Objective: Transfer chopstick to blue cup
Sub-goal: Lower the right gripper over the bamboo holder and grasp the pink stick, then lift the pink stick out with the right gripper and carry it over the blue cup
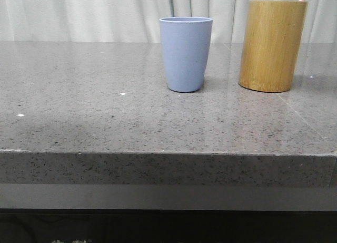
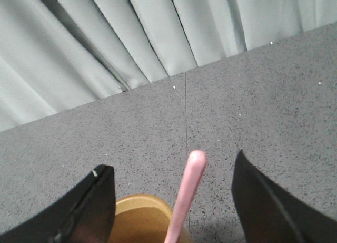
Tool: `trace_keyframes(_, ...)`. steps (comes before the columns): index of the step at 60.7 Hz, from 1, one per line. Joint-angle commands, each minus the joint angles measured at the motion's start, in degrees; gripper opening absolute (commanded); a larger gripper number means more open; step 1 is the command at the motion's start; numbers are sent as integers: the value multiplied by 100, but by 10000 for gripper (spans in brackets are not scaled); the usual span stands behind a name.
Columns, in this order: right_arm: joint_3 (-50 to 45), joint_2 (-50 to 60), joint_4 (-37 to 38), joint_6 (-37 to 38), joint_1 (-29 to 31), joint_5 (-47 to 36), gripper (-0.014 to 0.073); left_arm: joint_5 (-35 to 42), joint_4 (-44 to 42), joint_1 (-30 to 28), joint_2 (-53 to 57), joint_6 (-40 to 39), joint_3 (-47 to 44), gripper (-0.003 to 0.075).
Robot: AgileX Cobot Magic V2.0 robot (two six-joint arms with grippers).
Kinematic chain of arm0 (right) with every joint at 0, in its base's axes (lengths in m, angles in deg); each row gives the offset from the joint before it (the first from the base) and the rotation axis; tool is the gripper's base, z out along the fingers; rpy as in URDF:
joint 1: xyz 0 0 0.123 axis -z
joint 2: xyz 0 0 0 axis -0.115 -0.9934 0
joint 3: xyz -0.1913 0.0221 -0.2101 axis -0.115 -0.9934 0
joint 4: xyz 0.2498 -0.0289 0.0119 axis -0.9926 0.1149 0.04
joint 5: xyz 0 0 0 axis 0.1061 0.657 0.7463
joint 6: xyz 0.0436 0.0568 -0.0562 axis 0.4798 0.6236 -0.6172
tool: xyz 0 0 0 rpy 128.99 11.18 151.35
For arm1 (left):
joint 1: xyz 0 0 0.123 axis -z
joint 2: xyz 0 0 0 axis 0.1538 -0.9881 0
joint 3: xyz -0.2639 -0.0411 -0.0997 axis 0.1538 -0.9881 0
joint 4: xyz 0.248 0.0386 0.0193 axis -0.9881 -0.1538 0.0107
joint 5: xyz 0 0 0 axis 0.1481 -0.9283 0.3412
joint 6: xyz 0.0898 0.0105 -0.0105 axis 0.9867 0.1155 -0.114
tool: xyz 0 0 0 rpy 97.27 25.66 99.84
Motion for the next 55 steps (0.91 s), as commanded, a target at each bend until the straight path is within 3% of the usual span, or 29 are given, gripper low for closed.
trace_keyframes(1, 307, -30, -209, -20, -2, -531, 489, 441, -8, -20, 76, -32, 134, 401)
trace_keyframes(8, 395, -116, -379, -15, -9, -430, 413, 441, -64, -20, 76, -32, 134, 401)
trace_keyframes(20, 393, -109, -493, -15, -22, -429, 73, 441, -121, -20, 76, -32, 134, 401)
trace_keyframes(30, 393, -101, -493, -15, -22, -429, -124, 441, -176, -20, 76, -32, 134, 401)
trace_keyframes(42, 773, -69, 125, -180, -22, -220, -117, 441, -176, -20, 76, -32, 134, 401)
trace_keyframes(55, 2128, -69, 1318, -345, -22, 1037, -117, 441, -186, -20, 76, -32, 134, 401)
